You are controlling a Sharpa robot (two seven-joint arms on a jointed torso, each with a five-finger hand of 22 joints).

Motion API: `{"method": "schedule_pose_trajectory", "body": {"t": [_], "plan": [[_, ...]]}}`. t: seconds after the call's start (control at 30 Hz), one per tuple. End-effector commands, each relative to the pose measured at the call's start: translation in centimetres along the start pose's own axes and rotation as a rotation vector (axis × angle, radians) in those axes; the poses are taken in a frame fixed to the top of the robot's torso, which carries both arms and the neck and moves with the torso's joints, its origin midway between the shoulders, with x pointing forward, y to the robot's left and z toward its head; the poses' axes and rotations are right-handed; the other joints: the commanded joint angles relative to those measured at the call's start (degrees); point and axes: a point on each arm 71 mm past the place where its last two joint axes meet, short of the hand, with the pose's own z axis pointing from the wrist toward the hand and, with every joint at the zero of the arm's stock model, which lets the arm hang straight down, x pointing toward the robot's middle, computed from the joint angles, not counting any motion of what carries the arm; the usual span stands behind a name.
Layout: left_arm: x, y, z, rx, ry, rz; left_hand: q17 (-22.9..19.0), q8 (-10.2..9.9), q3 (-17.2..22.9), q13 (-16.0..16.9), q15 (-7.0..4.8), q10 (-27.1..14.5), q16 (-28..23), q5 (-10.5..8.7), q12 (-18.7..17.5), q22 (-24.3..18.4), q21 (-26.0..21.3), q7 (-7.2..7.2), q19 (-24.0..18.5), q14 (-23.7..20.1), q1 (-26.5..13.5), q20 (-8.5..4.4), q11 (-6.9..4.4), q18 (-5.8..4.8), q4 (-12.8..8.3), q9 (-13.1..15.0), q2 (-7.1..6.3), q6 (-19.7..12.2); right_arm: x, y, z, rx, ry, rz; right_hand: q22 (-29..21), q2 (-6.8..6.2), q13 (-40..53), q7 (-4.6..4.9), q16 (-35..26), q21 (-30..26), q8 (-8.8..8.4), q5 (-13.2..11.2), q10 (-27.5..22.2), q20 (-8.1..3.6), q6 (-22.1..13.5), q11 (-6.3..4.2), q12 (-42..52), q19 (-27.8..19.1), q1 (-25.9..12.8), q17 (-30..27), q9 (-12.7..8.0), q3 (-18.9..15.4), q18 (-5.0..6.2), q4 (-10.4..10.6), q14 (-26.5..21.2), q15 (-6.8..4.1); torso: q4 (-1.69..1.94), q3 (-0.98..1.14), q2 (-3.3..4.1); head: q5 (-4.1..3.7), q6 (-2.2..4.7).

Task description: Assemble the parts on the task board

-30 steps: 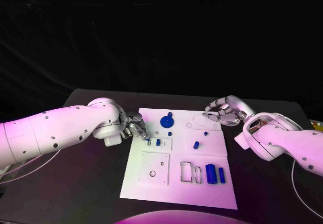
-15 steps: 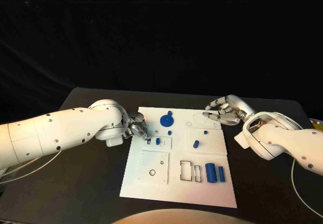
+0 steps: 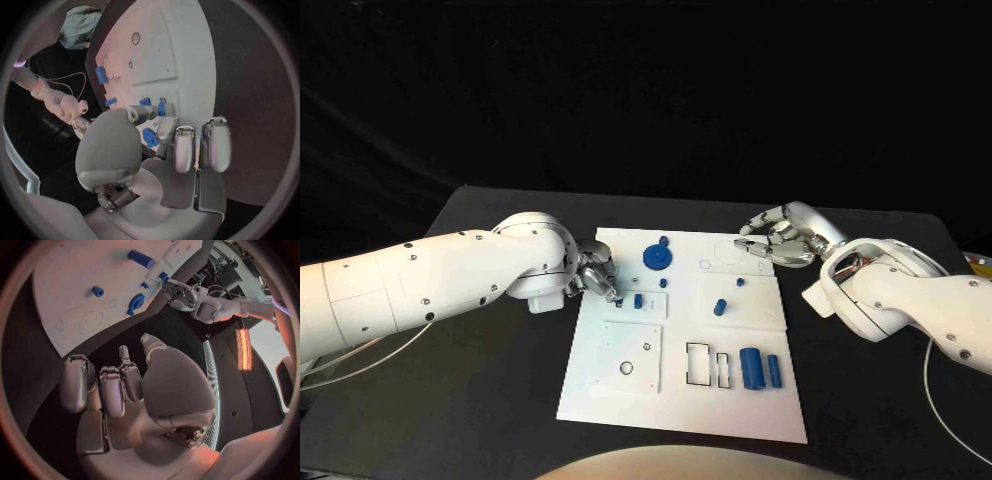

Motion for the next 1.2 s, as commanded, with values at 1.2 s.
{"method": "schedule_pose_trajectory", "body": {"t": [1.2], "plan": [[0.67,-0.16,0.26,-0.021,0.079,0.038,15.1,2.1,9.5,1.3,-0.6,1.8,0.2,1.14,1.2,4.7,0.6,-1.37,0.8,5.9,-2.5,-0.02,-0.36,-0.89,-9.6,-0.8,0.4,1.8,0.22,-0.11,-0.07,-0.002,0.014,-0.007,2.5,0.21,4.8,-0.17,-0.2,-0.2,0.31,0.3,-0.1,-0.03,-0.2,-0.28,-0.2,-0.6,-0.5,7.3,0.1,-0.3,0.82,0.1,4.3,-0.5,0.01,0.01,-0.02,0.02,-0.45]]}}
